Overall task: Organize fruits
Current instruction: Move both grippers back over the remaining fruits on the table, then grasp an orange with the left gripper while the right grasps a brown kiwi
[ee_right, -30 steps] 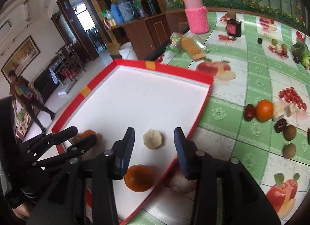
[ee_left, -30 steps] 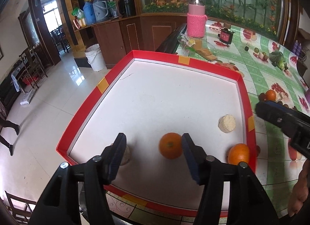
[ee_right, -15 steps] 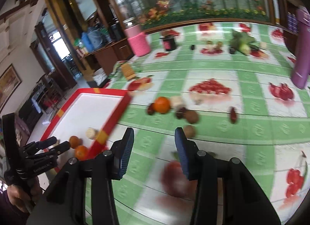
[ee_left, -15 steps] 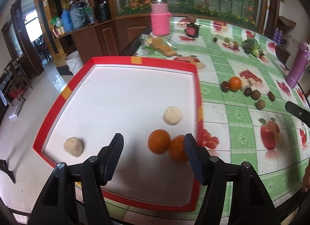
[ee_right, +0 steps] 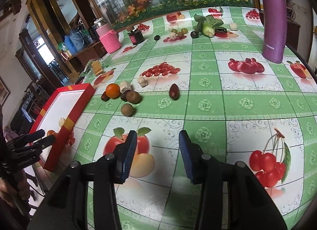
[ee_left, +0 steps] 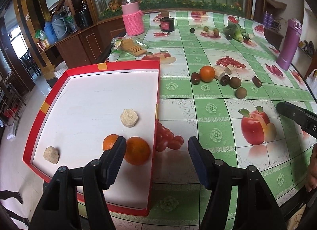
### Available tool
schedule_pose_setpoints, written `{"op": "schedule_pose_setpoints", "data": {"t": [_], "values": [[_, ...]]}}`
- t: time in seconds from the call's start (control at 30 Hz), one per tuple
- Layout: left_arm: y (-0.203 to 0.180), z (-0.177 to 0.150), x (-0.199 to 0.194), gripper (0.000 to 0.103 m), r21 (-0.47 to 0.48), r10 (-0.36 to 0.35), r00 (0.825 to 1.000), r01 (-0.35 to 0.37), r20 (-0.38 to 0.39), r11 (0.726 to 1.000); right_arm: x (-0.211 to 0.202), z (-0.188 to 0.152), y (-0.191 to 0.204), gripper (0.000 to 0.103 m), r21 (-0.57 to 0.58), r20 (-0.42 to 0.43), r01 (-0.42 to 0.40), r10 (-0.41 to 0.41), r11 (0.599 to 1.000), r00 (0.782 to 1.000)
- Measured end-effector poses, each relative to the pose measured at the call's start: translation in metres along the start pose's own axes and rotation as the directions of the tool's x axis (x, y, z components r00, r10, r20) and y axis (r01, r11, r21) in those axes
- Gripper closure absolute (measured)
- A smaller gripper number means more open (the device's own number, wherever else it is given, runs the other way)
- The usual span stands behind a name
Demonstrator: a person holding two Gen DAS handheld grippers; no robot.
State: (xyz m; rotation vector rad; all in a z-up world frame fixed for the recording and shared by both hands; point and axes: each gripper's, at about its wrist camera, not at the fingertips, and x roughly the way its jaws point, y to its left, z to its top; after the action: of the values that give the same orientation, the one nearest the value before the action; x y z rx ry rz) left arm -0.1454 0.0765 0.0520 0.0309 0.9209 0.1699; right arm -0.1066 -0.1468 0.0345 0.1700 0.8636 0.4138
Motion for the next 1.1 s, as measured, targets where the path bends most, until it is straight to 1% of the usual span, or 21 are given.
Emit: {"op": "schedule_pose_setpoints", "data": {"t": [0.07,0.2,0.3,0.37,0.43,0.5,0.53,0.57,0.67,0.73,0.77,0.9,1.1], "values": [[0.001,0.001,0.001,0.038,-0.005,0.006,1.0,-0.006,-0.004,1.0,0.005,0.002,0.008,0.057,-0.022,-0.008,-0.015,0.015,1.0,1.0],[0.007,0.005,0.002,0.038,-0.018,0.018,1.0,-0.018,-0.008,1.0,0.025,0.012,0.033,0.057,-0.1,-0.036,-0.006,0.002,0.995,0.999],[0.011,0.012,0.002,0.038,-0.02,0.028,1.0,-0.028,0.001,0.999,0.047,0.021,0.05,0.057,-0.145,-0.056,0.017,-0.026,0.989,0.998],[0.011,0.019,0.002,0.038,-0.02,0.016,1.0,-0.016,0.009,1.0,0.062,0.025,0.057,0.057,-0.164,-0.075,0.028,-0.041,0.986,0.996],[0.008,0.029,0.004,0.038,-0.01,0.005,1.0,-0.005,0.024,1.0,0.076,0.028,0.062,0.058,-0.182,-0.089,0.064,-0.081,0.981,0.993],[0.001,0.04,0.006,0.038,0.012,-0.022,0.999,0.022,0.049,1.0,0.086,0.029,0.064,0.069,-0.198,-0.101,0.079,-0.1,0.977,0.99],[-0.004,0.047,0.009,0.038,0.032,-0.038,0.998,0.037,0.058,0.999,0.088,0.029,0.064,0.078,-0.2,-0.105,0.085,-0.108,0.976,0.989],[-0.009,0.052,0.013,0.038,0.049,-0.05,0.997,0.047,0.065,0.998,0.087,0.029,0.062,0.079,-0.197,-0.097,0.09,-0.111,0.976,0.989],[-0.023,0.068,0.026,0.038,0.105,-0.108,0.991,0.1,0.075,0.989,0.083,0.03,0.049,0.079,-0.154,-0.093,0.079,-0.094,0.985,0.991],[-0.036,0.077,0.037,0.038,0.167,-0.161,0.985,0.149,0.059,0.975,0.081,0.034,0.04,0.079,-0.103,-0.096,0.066,-0.076,0.993,0.992],[-0.04,0.08,0.041,0.038,0.189,-0.174,0.984,0.162,0.05,0.969,0.078,0.037,0.034,0.079,-0.071,-0.09,0.062,-0.068,0.996,0.994],[-0.055,0.095,0.065,0.038,0.258,-0.202,0.979,0.196,-0.004,0.946,0.071,0.043,0.017,0.079,0.018,-0.069,0.076,-0.074,0.997,0.995],[-0.07,0.108,0.091,0.038,0.335,-0.201,0.978,0.207,-0.051,0.919,0.065,0.048,-0.001,0.079,0.125,-0.058,0.068,-0.062,0.99,0.996]]}}
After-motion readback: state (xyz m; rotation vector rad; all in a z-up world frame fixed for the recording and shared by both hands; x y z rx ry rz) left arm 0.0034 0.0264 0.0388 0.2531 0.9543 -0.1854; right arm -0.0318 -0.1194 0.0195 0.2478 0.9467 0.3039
